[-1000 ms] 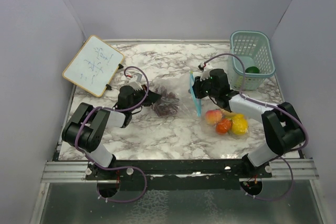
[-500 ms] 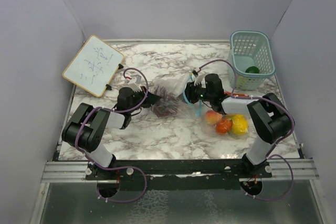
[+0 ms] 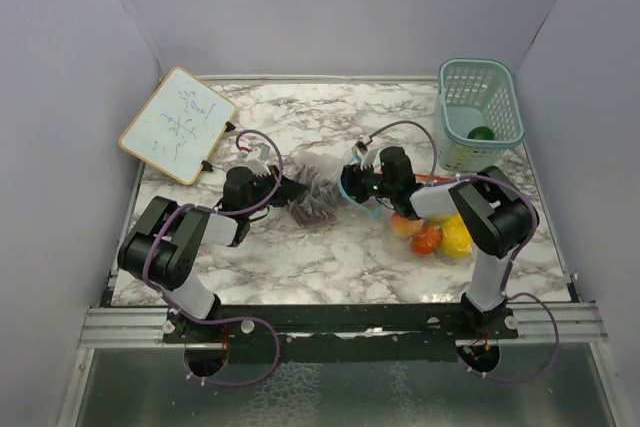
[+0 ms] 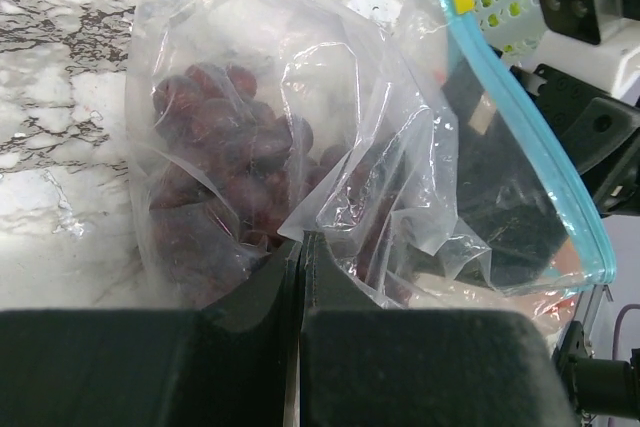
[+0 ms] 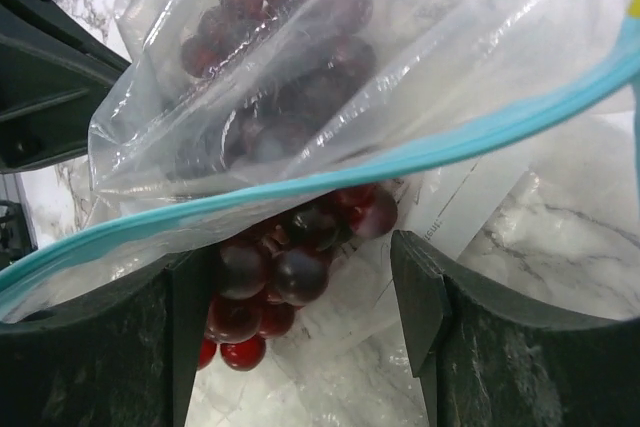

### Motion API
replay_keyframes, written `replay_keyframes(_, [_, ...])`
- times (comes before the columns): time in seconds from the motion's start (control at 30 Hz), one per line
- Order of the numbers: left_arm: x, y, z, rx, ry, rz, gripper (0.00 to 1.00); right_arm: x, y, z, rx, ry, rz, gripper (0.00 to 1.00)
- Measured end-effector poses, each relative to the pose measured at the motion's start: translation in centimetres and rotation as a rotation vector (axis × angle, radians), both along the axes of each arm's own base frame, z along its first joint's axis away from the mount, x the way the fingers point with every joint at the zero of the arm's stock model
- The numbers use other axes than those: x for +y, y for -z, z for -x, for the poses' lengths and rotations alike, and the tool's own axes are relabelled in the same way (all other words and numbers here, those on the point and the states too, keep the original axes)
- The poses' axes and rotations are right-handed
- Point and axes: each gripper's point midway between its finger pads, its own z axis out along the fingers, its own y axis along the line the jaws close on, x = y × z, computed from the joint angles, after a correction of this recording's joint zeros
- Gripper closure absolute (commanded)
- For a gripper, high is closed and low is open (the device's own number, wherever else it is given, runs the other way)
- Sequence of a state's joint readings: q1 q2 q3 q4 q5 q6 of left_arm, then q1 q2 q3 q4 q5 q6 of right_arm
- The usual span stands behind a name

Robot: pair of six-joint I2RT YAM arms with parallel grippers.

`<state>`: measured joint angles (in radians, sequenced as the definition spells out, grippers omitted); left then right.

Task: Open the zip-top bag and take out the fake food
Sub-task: Pick up the fake fruit from the zipper food storage bag.

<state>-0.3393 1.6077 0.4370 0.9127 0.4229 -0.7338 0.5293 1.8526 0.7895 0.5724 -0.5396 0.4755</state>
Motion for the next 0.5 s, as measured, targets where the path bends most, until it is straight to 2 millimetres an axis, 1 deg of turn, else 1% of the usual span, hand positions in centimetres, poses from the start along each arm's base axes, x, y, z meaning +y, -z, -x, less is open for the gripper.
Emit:
replay_keyframes(0.07, [-0.04, 0.00, 0.05, 0.001, 0.003, 0.001, 1.00, 0.29, 0.56, 0.15, 0.012, -0.009, 0.000, 0.38])
replay_keyframes(0.1, [-0.04, 0.00, 0.06, 0.001, 0.004, 0.001, 1.00, 0.38, 0.68, 0.22, 0.016, -0.012, -0.001, 0.43])
replay_keyframes(0.17, [-0.05, 0.00, 0.07, 0.001, 0.004, 0.001, 1.00, 0.52, 0.75, 0.33, 0.020, -0.019, -0.005, 0.56])
replay_keyframes(0.27, [-0.04, 0.01, 0.06, 0.000, 0.004, 0.000, 1.00, 0.60, 0.70, 0.36, 0.023, -0.019, -0.007, 0.73])
replay_keyframes(0.3, [-0.03, 0.03, 0.07, 0.000, 0.005, -0.001, 1.00, 0.60, 0.70, 0.36, 0.023, -0.019, -0.007, 0.77])
replay_keyframes(0.4, [0.00, 0.05, 0.08, -0.002, 0.005, -0.006, 1.00, 0.63, 0.64, 0.56, 0.023, -0.023, 0.001, 0.83])
replay_keyframes(0.5, [0.31, -0.04, 0.00, -0.004, -0.003, -0.010, 1.00, 0.45, 0.20, 0.53, 0.016, -0.016, 0.009, 0.84])
